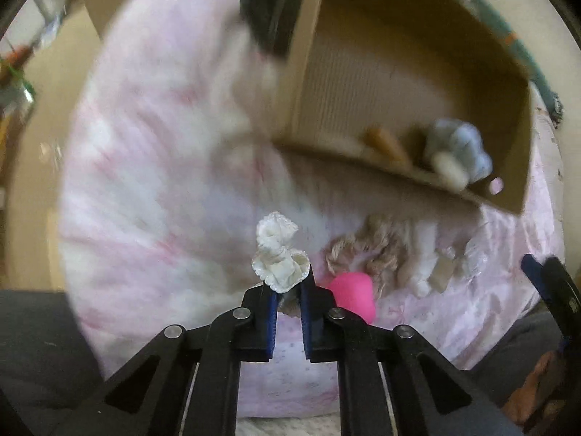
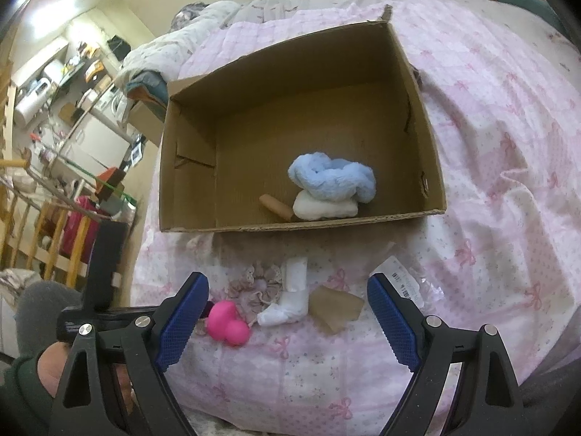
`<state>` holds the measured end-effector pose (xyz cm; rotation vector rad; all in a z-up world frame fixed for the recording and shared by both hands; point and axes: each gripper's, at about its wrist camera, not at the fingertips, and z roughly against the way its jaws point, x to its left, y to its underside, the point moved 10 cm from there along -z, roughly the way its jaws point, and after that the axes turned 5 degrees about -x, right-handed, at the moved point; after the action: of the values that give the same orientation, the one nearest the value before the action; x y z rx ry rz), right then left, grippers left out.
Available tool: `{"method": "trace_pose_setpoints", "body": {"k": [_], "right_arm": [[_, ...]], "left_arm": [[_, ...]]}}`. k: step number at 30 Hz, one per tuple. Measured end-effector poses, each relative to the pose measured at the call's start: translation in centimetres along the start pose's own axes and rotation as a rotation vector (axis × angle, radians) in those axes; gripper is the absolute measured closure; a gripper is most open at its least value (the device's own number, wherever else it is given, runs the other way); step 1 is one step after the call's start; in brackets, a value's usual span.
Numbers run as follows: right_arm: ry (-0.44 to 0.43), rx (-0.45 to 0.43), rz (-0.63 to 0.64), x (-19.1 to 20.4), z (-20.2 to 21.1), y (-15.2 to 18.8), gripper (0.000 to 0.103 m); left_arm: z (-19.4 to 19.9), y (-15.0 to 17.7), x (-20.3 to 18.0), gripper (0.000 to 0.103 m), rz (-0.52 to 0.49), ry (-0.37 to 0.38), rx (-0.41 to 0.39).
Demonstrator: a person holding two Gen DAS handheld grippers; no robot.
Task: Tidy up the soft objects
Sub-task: 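Grasp the cream scrunchie with the left gripper while the right gripper grasps the beige sponge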
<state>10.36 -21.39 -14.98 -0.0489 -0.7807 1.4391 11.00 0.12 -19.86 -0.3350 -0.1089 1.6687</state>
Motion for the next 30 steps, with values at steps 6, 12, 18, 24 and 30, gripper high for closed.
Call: {"method": "trace_pose_setpoints", "body": {"k": [6,12,18,24,30], "right_arm": [[-0.024,0.008,-0.174,-2.8,0.1,-0.3,0.009],[-0.026,0.18,-0.236,-3.3,-3.5,2.4,0.053],[0.041,0.29,-0.262,-4.1,-6.8,4.7,0.057],[0.097,0.318,-0.294,-4.9,-8.8,5.8,0.057],[0.089,0.313,-0.255,-4.3,-9.8,5.3,0.092]], "left_arm": [[2.7,-0.6,-0.8,0.093,-0.022,0.025,-0.079],[2.2,-1.0,-0.7,0.093,0.009,0.04,-0.066],[1.7,-0.7,-1.5,0.093,0.001,0.061,-0.051],[1.5,-0.6,-1.4,0.093,0.017,0.075,-0.035],[0.6,-0.2,-1.1,0.093,0.031,0.058,-0.008]]}}
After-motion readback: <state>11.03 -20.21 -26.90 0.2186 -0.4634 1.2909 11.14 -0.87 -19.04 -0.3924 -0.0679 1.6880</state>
